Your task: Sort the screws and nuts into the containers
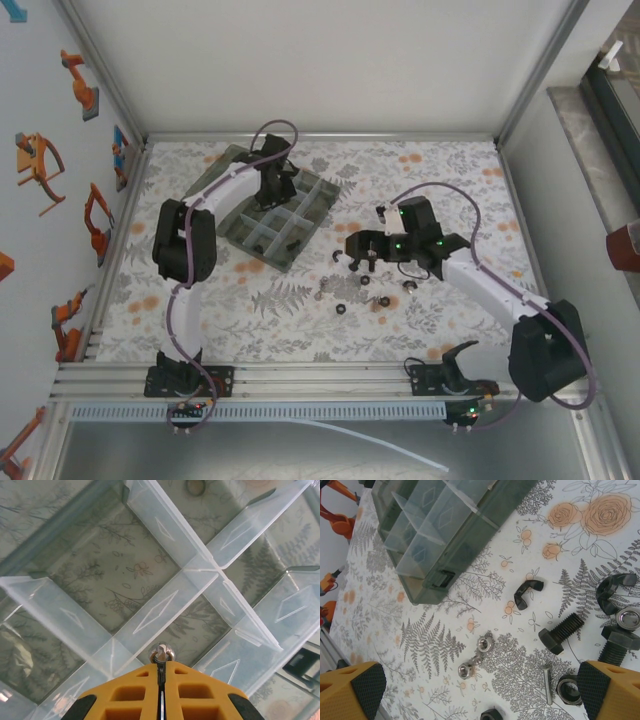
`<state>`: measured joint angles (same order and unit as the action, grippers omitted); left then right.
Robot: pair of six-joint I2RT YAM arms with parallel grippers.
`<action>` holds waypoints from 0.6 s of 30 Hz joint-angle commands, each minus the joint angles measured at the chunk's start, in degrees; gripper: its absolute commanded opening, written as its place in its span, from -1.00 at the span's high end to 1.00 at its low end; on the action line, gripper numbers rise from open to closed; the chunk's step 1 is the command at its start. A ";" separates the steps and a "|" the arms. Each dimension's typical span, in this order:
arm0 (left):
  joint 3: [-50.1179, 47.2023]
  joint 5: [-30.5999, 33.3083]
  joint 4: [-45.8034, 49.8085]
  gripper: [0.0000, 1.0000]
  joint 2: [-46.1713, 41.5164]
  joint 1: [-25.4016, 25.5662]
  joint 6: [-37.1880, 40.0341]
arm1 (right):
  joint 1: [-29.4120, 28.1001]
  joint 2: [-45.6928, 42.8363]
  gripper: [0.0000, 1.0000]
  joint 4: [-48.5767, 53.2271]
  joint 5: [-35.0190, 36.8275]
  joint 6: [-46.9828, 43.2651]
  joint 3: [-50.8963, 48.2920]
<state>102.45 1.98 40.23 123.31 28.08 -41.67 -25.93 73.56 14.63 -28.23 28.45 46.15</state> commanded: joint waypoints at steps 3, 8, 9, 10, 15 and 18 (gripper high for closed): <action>2.92 -3.08 1.28 0.94 1.74 -0.13 2.84 | 0.44 1.89 -0.99 -2.50 -1.69 0.09 1.57; 3.18 -2.38 1.38 0.72 1.46 -0.17 3.25 | 0.44 2.06 -0.99 -2.50 -1.43 0.11 1.58; 3.11 -2.34 1.43 0.66 1.33 -0.18 3.39 | 0.42 1.90 -0.99 -2.42 -1.48 0.12 1.53; 3.04 -2.46 1.48 0.62 1.08 -0.15 3.48 | 0.43 1.82 -0.99 -2.38 -1.48 0.19 1.41; 2.54 -2.05 1.43 0.53 -1.86 0.31 4.43 | 0.45 -0.14 -0.99 -1.59 -1.13 0.23 0.57; 1.17 -1.10 1.40 0.48 -5.88 1.67 5.72 | 0.44 -2.43 -0.99 -0.39 -0.48 0.32 -0.63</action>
<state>104.05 0.25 40.40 123.15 28.51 -38.06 -25.93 73.78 13.28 -28.93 28.62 46.11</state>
